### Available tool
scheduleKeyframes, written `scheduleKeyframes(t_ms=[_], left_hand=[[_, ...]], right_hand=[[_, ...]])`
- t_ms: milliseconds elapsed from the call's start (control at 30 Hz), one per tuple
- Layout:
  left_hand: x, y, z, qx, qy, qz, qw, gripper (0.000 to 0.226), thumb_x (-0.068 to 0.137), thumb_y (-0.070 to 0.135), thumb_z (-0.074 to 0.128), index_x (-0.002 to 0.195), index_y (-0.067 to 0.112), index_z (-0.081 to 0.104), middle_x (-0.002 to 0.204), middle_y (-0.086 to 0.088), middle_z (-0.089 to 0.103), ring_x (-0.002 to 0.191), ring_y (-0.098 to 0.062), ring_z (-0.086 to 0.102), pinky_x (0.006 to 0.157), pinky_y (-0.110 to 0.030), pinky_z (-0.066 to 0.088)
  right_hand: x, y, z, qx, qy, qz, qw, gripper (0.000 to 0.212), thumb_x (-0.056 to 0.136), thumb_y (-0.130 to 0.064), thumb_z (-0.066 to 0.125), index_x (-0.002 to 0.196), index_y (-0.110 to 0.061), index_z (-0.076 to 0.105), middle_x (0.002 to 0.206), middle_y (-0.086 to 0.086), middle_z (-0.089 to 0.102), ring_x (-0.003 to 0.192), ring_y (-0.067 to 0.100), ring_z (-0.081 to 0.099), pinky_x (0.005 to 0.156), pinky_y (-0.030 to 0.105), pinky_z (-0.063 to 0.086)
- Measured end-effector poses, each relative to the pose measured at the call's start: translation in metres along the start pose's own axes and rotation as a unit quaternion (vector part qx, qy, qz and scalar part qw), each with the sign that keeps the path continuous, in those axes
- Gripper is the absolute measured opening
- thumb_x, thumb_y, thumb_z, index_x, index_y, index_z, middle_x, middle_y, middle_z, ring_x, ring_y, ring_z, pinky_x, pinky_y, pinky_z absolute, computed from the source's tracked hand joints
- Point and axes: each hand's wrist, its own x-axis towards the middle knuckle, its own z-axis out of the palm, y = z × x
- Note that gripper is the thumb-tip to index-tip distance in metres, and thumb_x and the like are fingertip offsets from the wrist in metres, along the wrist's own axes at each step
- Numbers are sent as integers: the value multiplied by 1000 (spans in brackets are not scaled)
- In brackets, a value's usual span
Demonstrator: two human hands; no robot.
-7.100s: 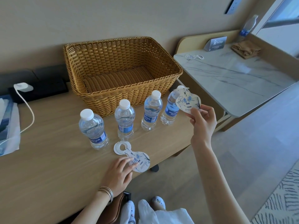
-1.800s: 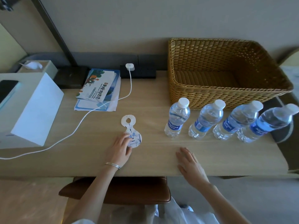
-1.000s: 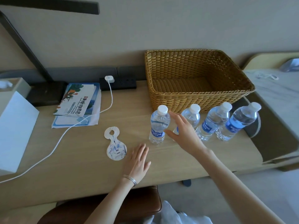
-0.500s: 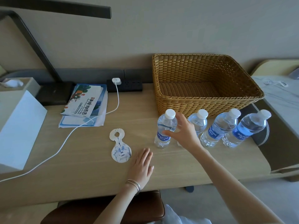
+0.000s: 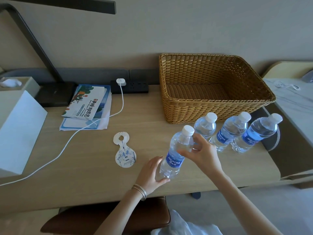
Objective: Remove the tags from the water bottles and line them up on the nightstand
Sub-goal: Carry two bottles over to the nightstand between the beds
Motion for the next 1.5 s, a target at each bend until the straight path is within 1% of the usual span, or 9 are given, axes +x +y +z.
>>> scheduleKeyframes(t_ms=[133,333,467,533,767,900,1033,1133,1500], left_hand=[[-3,21,-1,-113,-66,-37,991,81,72,57,69,138,31,31,136,16,41,124,2,40,105,-17,31],[5,48,-11,-250,-59,-106,960,64,73,55,65,128,43,34,130,21,47,117,11,45,93,-5,35],[15,66,-18,-297,-38,-84,950,59,81,48,61,133,28,42,132,11,53,123,-6,48,103,-23,37],[20,74,-21,-300,-26,-77,950,61,81,51,59,133,24,42,130,9,54,122,-7,49,103,-21,36],[29,90,-25,-377,-8,-97,921,58,77,49,64,123,19,48,117,0,62,109,-9,58,92,-20,42],[35,94,-20,-389,22,-129,912,69,68,67,66,121,28,47,115,2,63,107,-12,61,91,-26,49],[34,86,-17,-373,28,-131,918,59,72,54,69,121,29,47,116,1,63,107,-15,61,93,-32,49],[31,81,-15,-359,48,-123,924,53,72,47,67,117,28,47,111,3,64,103,-8,61,89,-24,48],[35,46,-26,-311,188,-131,922,58,68,64,61,110,27,47,103,0,63,93,-2,61,79,-15,49]], right_hand=[[-1,6,-4,52,-2,32,998,66,54,-51,81,114,-35,58,100,-13,70,88,5,68,82,35,56],[-1,7,-10,99,-13,36,994,82,46,-57,80,119,-28,60,107,-7,70,87,7,69,81,32,56],[1,-4,-19,118,5,21,993,53,56,-43,80,105,-37,61,100,-9,70,92,9,68,81,28,55],[2,-10,-24,136,9,14,991,46,58,-39,80,99,-41,60,95,-10,71,92,8,68,81,27,55],[-2,-9,-22,149,-21,9,989,82,49,-42,83,122,-15,60,107,0,69,86,9,70,77,29,57],[-7,-8,-13,159,-30,10,987,63,59,-25,84,116,-24,58,99,-10,69,84,5,69,70,20,55],[-8,-2,-9,161,-62,5,985,55,68,-13,80,118,-21,59,100,-13,71,94,5,67,78,20,54],[-7,-3,-10,118,-94,-20,988,50,71,-14,79,110,-38,58,100,-23,69,98,-3,63,84,16,51],[5,34,-40,-52,159,-80,983,38,74,-16,77,107,-19,58,98,-12,58,89,-5,56,75,7,43]])
